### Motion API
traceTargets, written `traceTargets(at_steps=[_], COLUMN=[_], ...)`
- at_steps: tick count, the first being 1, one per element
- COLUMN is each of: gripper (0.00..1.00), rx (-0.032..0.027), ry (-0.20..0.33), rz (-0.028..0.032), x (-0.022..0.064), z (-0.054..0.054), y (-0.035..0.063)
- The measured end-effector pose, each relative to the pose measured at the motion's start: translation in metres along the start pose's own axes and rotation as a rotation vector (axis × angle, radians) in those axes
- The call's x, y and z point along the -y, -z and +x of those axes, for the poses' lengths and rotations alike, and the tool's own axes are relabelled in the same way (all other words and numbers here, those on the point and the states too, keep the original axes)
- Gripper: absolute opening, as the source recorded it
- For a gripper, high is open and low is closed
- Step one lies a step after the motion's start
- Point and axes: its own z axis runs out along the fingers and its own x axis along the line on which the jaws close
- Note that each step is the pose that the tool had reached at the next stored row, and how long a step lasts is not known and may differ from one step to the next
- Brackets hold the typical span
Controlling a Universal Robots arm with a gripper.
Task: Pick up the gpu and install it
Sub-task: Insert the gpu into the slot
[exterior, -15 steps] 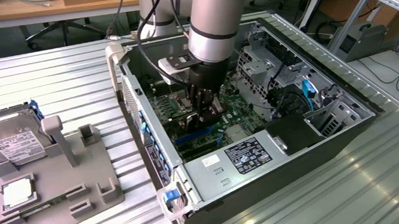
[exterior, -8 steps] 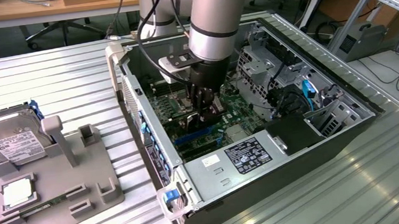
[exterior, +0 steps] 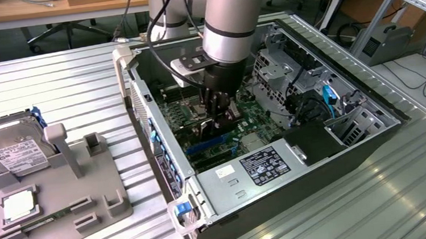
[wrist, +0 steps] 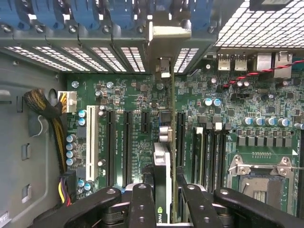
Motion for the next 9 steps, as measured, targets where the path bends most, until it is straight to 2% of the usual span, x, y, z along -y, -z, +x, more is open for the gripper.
traceTargets(at_steps=[3, 6, 7, 8, 9], gripper=[0.27, 0.27, 0.27, 0.27, 0.27], rx=[-0.0002, -0.0015, -0.0027, -0.0086, -0.0132], ry=[0.0, -0.001, -0.001, -0.002, -0.002], rz=[0.0051, 0.0142, 0.0203, 0.0299, 0.034], x=[0.0019, 0.0023, 0.0023, 0.0023, 0.0023], z=[0.0004, 0.0005, 0.0005, 0.0005, 0.0005], y=[0.0075, 0.0098, 0.0099, 0.01, 0.01])
